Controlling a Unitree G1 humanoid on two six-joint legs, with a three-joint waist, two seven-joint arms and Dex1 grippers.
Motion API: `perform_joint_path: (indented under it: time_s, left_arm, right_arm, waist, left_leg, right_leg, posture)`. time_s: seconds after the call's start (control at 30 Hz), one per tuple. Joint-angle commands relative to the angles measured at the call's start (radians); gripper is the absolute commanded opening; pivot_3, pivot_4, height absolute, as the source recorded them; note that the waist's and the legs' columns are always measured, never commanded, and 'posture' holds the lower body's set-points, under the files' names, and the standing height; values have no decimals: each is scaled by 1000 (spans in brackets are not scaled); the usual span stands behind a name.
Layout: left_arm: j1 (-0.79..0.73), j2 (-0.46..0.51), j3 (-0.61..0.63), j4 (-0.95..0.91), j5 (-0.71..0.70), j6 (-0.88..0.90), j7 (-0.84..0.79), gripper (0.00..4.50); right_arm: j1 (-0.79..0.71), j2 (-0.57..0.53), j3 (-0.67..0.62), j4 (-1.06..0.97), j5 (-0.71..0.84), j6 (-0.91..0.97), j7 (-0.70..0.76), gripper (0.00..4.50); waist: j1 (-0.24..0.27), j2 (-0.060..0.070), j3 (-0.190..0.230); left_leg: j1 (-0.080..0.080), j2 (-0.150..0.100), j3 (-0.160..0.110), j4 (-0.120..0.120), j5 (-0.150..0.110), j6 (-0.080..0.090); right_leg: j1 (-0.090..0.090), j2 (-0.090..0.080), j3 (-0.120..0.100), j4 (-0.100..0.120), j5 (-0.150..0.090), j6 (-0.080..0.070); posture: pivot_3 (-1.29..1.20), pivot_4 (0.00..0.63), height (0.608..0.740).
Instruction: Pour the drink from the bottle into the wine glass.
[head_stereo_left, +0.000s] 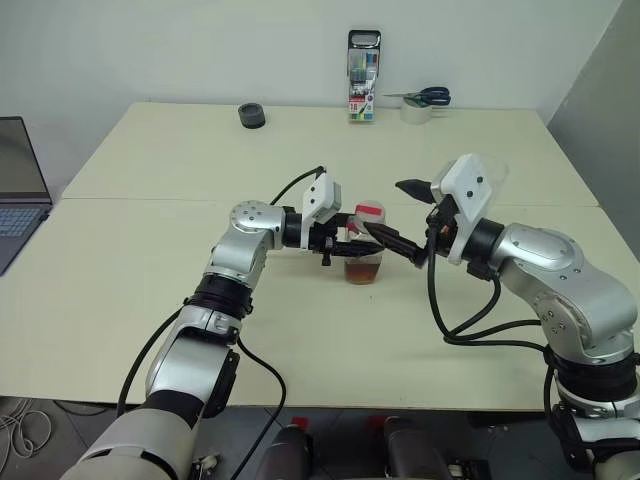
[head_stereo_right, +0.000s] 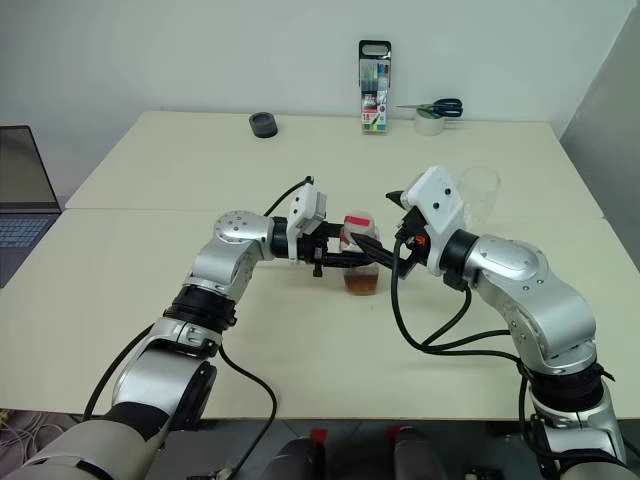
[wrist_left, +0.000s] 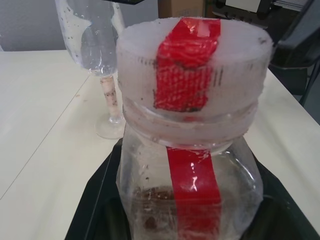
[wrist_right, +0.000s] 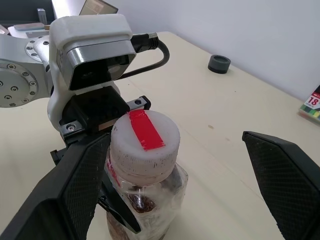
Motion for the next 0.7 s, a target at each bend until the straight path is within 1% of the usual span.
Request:
perform_joint_path:
  time_s: [0.03,0.7]
  left_arm:
    - [-6,3,18,-24,-15,-21,-5,1849]
    - [-6,4,18,-20,-14,-27,-7,1849]
  right_arm:
    - [1,-13,-36,-32,3,-6,-8,4500]
    - [6,-29,-40,-35,10,-8,-1,4500]
  waist:
    - [0,0,0]
    - [0,0,0]
  left_leg:
    - [0,0,0,0,0,0]
    - [0,0,0,0,0,0]
  right_leg:
    - [0,0,0,0,0,0]
    - [0,0,0,0,0,0]
  posture:
    - [0,150,740]
    - [0,150,740]
